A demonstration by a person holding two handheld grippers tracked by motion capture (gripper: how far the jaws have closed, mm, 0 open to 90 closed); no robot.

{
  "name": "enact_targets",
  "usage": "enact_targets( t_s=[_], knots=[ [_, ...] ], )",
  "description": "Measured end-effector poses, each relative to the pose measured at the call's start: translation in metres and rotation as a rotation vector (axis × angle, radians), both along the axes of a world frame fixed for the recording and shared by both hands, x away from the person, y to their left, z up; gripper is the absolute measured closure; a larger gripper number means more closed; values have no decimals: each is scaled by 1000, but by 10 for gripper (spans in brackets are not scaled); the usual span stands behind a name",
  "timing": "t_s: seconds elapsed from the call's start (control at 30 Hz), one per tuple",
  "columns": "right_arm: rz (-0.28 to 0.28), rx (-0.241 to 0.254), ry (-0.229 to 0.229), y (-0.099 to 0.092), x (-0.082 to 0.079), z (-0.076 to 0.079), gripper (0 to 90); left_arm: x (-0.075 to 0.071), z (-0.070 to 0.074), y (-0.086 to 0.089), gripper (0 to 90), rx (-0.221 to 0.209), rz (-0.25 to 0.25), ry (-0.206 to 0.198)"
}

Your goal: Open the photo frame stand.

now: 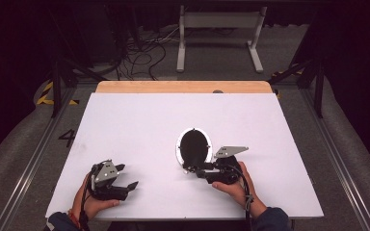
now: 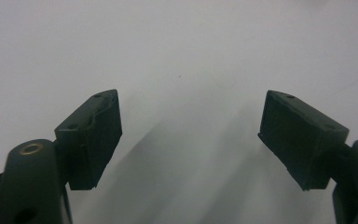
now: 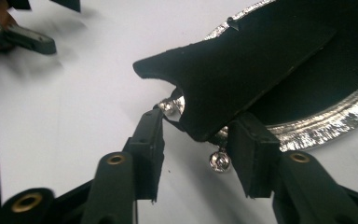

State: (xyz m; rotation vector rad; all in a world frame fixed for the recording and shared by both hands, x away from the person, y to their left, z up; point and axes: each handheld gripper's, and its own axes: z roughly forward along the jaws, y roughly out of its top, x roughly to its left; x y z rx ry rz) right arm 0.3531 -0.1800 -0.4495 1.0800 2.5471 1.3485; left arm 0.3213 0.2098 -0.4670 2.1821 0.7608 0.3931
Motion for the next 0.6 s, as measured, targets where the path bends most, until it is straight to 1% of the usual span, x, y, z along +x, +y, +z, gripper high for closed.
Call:
enact_targets(
  t_s=[0.07, 0.13, 0.17, 0.23, 0.27, 0.3, 0.37, 0.4, 0.43, 0.53, 0.6],
  knots=[
    [-15, 42, 42, -2, 5, -2, 488, 3, 0, -5, 214, 4, -6, -1],
    [-11, 76, 93, -3, 10, -5, 461, 6, 0, -11, 214, 22, -13, -4],
    [-19, 104, 117, -5, 12, -7, 471, 7, 0, -14, 214, 24, -18, -4],
    [-39, 143, 145, -6, 15, -9, 521, 11, 0, -20, 214, 41, -31, -11],
    [-70, 154, 171, -8, 17, -10, 540, 12, 0, -23, 214, 40, -33, -10],
    [-93, 191, 196, -10, 19, -11, 543, 12, 0, -25, 214, 39, -36, -8],
    [-120, 229, 238, -13, 22, -12, 553, 14, 1, -30, 214, 47, -49, -13],
    [-122, 235, 246, -13, 22, -12, 551, 15, 1, -32, 214, 47, -57, -14],
    [-120, 252, 271, -13, 23, -13, 546, 15, 1, -34, 214, 48, -60, -12],
    [-128, 286, 301, -14, 26, -13, 543, 19, 2, -39, 214, 51, -67, -14],
    [-146, 299, 323, -12, 30, -12, 506, 22, 3, -41, 214, 48, -66, -9]
  ],
)
